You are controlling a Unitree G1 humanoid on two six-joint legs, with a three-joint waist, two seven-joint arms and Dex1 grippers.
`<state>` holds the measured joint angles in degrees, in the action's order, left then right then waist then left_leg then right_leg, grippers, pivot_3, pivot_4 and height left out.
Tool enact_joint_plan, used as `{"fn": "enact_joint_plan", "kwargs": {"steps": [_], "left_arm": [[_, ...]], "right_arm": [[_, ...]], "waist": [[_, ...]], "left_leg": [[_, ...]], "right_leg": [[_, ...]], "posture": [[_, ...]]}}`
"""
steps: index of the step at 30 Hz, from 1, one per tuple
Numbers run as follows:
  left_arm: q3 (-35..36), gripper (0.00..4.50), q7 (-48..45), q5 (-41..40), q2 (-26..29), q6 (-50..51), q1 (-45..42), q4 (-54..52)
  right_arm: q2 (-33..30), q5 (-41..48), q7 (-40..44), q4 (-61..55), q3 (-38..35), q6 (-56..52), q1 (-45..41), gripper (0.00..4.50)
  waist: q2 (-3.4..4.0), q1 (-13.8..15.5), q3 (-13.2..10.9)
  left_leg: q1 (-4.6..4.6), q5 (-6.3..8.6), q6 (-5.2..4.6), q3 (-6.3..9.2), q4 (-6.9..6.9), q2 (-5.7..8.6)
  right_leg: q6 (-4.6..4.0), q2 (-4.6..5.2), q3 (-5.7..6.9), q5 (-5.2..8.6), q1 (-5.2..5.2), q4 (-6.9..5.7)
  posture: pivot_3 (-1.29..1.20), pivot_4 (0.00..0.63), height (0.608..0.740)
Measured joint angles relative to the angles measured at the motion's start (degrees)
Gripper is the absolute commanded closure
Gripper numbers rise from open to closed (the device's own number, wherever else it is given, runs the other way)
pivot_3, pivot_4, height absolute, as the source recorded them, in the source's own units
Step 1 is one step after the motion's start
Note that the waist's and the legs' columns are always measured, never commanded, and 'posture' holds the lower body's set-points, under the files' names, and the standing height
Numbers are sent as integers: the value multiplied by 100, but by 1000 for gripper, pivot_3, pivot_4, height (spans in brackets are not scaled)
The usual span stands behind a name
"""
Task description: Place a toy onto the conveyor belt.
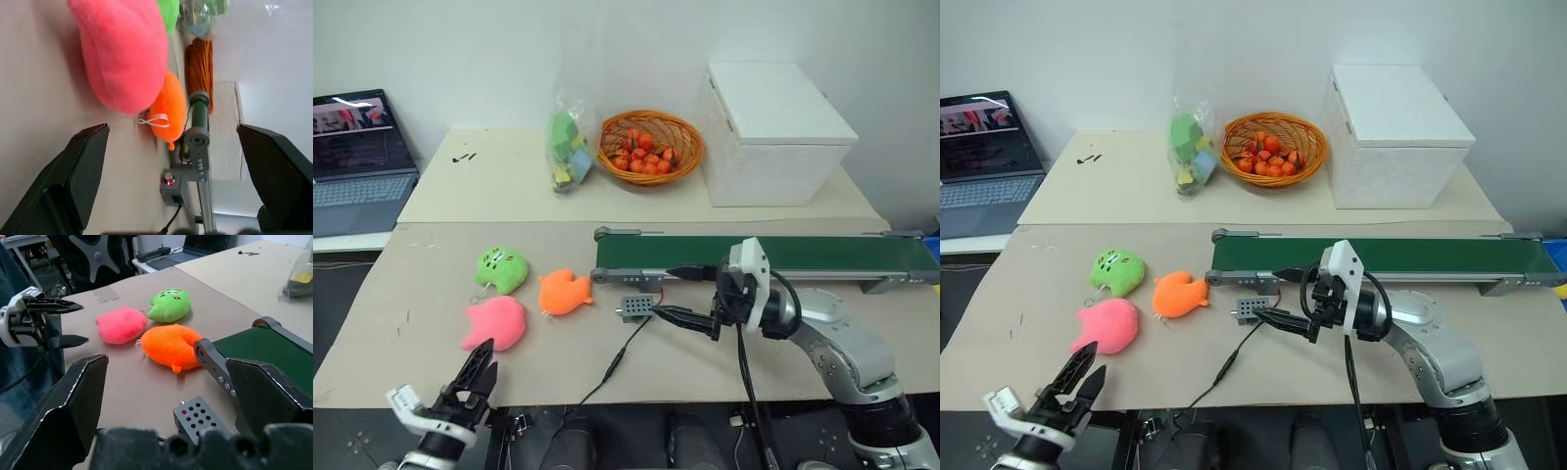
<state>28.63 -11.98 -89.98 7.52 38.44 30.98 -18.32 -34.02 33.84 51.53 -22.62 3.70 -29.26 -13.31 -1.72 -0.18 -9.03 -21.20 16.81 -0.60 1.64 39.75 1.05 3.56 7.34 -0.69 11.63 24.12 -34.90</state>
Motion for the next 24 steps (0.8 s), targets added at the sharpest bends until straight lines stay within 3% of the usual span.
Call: {"fn": "enact_joint_plan", "kwargs": {"steps": [11,16,24], "left_arm": [[62,35,-479,335,-16,-117,-134,712],[464,35,-550,360,0,-401,-716,1294],[522,35,-234,559,-1,-558,-1357,1461]], "right_arm": [[-6,-1,-38,4,-2,0,-2,0],[-5,-2,-38,36,-2,0,-6,0],[11,-1,-21,72,2,0,-113,0]], "waist": [[4,-60,2],[22,-50,10],[26,-17,13]], "left_leg": [[7,5,-9,1,-4,-3],[12,5,-9,4,-4,-3],[13,4,-8,16,-2,-2]], "right_leg": [[-8,-2,2,6,1,-7],[-4,-6,5,2,-4,-11],[-6,-11,5,-5,-7,-11]], "posture": [[0,150,727],[0,150,727],[0,150,727]]}}
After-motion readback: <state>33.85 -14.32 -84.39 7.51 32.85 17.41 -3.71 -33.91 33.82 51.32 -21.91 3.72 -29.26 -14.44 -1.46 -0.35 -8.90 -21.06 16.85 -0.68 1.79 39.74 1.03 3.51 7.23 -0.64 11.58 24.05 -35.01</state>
